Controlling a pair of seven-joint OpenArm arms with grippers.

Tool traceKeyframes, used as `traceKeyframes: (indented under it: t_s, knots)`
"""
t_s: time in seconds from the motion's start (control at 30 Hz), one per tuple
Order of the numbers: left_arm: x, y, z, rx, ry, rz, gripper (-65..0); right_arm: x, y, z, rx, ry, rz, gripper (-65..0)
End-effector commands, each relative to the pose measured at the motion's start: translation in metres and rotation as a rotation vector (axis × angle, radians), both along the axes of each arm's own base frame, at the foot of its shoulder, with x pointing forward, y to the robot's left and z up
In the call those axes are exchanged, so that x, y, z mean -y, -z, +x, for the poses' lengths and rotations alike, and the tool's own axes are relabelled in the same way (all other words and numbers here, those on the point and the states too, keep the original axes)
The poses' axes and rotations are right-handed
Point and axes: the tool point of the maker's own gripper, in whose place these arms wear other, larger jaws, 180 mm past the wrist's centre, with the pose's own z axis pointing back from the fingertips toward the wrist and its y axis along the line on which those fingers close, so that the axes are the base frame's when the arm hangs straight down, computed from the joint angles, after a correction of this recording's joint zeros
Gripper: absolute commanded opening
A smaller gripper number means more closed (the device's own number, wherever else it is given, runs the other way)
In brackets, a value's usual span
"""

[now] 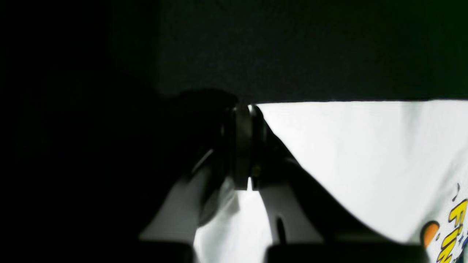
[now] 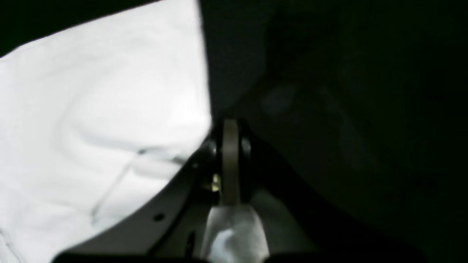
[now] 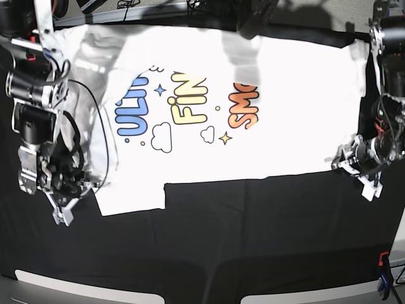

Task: Layout the t-shirt on the table in an organized manner, then fold the t-shirt properly
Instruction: 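Lift the side edges with both grippers and fold toward the collar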

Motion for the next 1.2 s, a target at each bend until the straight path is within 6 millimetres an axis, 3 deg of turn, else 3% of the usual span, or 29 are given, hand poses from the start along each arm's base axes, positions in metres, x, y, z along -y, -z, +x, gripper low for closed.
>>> traceKeyframes:
  t_s: [0.0, 0.33, 0.6, 0.63, 0.73, 0.8, 0.93, 1.03, 1.17]
  knots:
    - [-0.009, -0.027, 0.022, 0.080, -0.014, 0.003, -65.0, -0.001, -0.032, 0.026, 0.082, -0.004, 0.020, -65.0]
    - [-0.010, -0.054, 0.046, 0.143, -0.015, 0.004, -65.0, -0.002, -0.077, 0.057, 0.147, -0.009, 0.020, -65.0]
    - [-0.008, -0.048, 0.040, 0.109, -0.002, 0.006, -65.0, -0.003, -0.061, 0.042, 0.065, -0.042, 0.002, -65.0]
    - [-0.008, -0.048, 0.040, 0.109, -0.002, 0.007, -65.0, -0.005, -0.060, 0.041, 0.068, -0.072, -0.004, -63.6]
    - [-0.008, -0.047, 0.039, 0.105, 0.000, 0.006, -65.0, -0.004, -0.057, 0.038, 0.066, -0.109, -0.042, -37.5]
    - [-0.007, -0.047, 0.039, 0.102, 0.001, 0.004, -65.0, -0.003, -0.059, 0.041, 0.082, -0.109, -0.045, -28.4]
    - [-0.007, -0.046, 0.038, 0.096, 0.003, 0.004, -65.0, 0.000, -0.051, 0.038, 0.090, -0.088, -0.059, -27.7]
    - [-0.007, -0.046, 0.038, 0.096, 0.003, 0.004, -65.0, 0.010, -0.030, 0.025, 0.060, -0.059, -0.112, -27.7]
    - [-0.007, -0.046, 0.038, 0.096, 0.003, 0.004, -65.0, 0.009, -0.008, 0.008, 0.036, -0.052, -0.099, -27.9]
